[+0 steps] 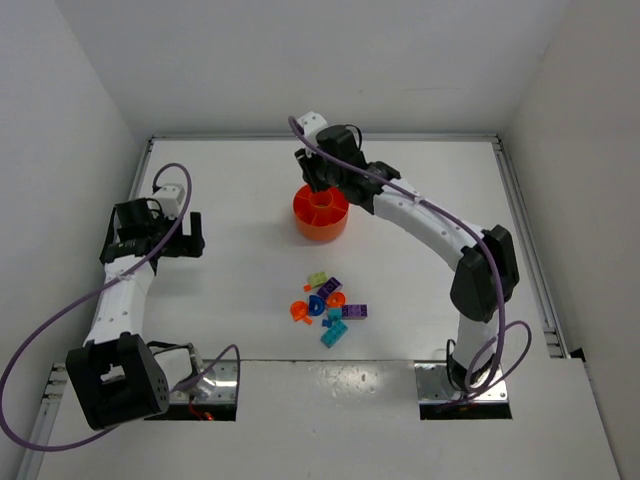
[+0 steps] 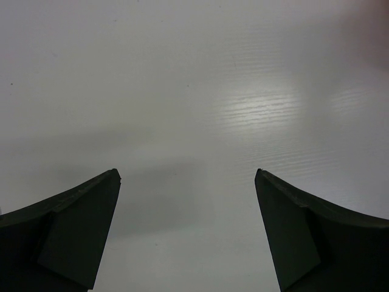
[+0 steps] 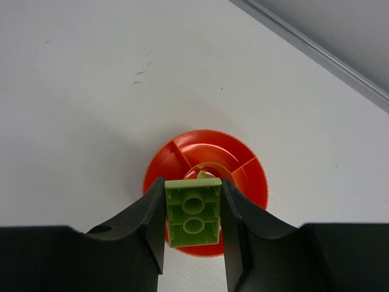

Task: Sort the legos into containers by color

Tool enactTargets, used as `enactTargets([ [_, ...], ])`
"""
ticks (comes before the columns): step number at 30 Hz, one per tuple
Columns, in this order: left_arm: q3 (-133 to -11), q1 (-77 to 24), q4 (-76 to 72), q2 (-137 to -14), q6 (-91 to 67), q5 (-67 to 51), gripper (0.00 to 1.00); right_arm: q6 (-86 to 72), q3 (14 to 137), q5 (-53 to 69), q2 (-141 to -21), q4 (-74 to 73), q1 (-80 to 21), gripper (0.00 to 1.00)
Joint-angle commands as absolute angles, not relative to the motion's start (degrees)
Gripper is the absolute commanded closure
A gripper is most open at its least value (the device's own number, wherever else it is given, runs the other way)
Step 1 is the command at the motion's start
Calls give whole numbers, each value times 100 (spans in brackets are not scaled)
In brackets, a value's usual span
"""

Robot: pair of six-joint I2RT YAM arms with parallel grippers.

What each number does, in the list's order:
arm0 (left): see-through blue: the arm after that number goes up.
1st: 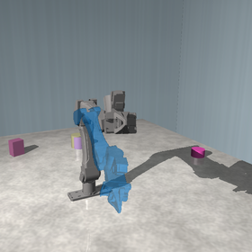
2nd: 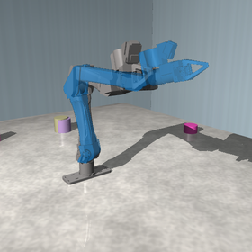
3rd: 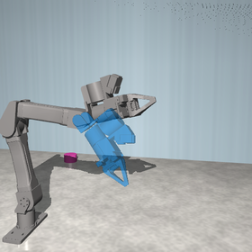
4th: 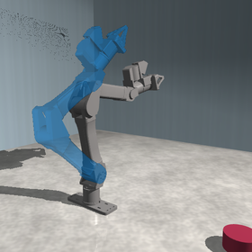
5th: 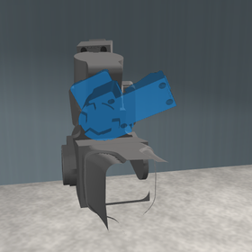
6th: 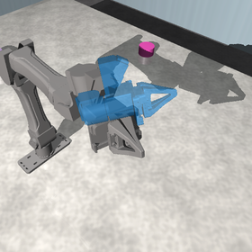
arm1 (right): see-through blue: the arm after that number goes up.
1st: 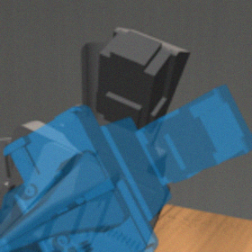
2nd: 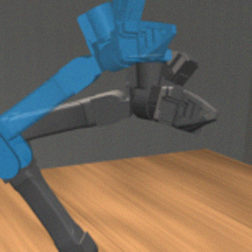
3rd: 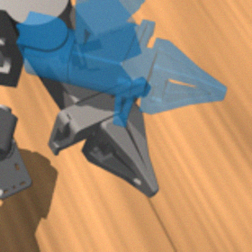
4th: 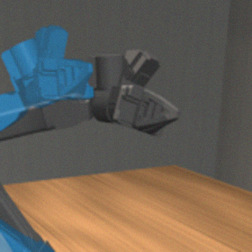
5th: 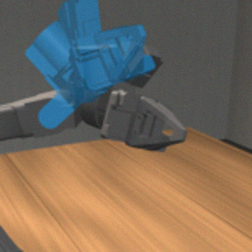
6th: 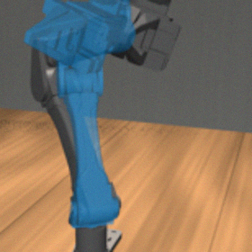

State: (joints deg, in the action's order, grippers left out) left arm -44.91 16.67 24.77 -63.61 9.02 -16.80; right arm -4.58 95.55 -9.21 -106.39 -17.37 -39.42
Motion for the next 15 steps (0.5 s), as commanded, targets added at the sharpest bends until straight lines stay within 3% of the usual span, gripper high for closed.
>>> enactTargets([
  [1, -4746, 1740, 2417, -6390, 958, -1784, 0, -852, 9413, -976, -10617, -1073, -3710, 100],
  [15, -4746, 1793, 2417, -6504, 958, -1837, 0, -1195, 9589, -105, -11249, -1292, -3357, 100],
])
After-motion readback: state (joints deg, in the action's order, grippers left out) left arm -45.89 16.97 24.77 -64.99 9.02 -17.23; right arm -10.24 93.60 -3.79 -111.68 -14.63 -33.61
